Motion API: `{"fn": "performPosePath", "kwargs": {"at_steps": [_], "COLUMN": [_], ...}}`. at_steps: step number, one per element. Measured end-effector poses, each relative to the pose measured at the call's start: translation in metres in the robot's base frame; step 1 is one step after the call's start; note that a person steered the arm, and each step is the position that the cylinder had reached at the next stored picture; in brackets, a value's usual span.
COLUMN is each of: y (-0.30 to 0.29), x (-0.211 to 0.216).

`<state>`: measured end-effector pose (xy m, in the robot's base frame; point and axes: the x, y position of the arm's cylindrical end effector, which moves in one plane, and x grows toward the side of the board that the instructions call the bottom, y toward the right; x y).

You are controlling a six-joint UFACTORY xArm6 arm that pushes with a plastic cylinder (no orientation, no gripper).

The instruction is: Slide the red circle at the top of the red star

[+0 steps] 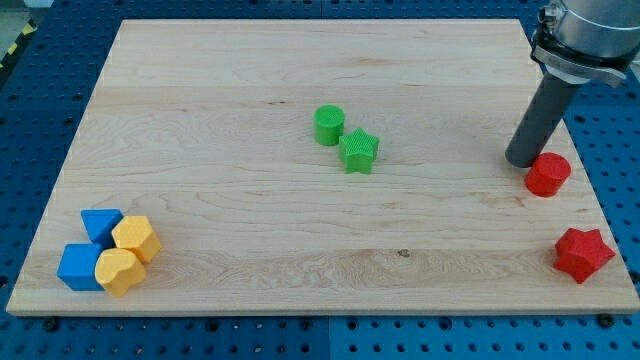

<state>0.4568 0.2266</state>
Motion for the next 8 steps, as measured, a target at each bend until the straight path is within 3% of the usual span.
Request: {"fn": "performPosePath", "kwargs": {"at_steps": [2, 4, 5, 7, 8], "y": [0.002, 0.016, 0.019, 0.031, 0.031], "x": [-0.015, 0.020, -0.020, 0.030, 0.034]}}
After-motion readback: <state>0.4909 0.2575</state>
